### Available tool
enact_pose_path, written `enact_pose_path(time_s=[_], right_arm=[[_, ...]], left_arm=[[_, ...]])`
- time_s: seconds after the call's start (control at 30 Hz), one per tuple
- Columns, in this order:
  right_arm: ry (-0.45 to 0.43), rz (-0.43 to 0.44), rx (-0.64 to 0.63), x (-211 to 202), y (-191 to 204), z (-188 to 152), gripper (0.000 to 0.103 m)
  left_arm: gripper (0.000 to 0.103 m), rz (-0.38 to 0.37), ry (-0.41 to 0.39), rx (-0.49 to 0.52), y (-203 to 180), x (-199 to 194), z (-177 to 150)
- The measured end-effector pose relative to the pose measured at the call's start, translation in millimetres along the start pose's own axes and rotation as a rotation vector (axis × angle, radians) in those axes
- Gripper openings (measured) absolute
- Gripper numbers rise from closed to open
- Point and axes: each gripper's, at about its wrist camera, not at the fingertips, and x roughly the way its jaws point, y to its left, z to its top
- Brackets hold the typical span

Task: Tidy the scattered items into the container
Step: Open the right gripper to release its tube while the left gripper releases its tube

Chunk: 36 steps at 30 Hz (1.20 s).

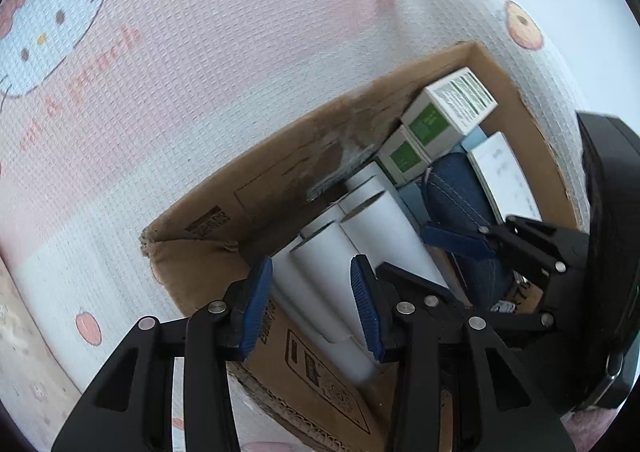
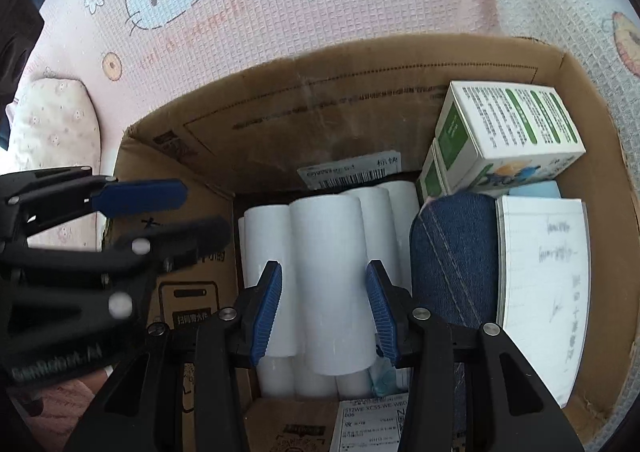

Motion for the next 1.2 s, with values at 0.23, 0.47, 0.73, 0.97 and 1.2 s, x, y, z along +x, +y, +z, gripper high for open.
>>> enact_pose_path(time_s=[0.23,0.47,0.73,0.97,1.2], right_arm=[[-0.002,-0.042,0.011,-19,-1,-10,0.041],[0.040,-0.053,-0.015,-15,-7,-27,0.017],[0.048,-0.012,-0.019,-5,-2,-24,0.017],[0.010,0.006,-0.018,-4,-5,-21,0.018],[-0.006,0.015,-0.002,-3,-8,-20,0.018]], left_arm=[[0.044,-0.021,0.001,0.063,-9,-7,-2],[0.029,0.005,0.013,0.143,-17,0,-8],[0.029,0.002,0.039,0.144,-12,8,-5],[0.028,0.016,0.027,0.154,-10,9,-6],[0.028,-0.001,0.033,0.143,-7,8,-5]])
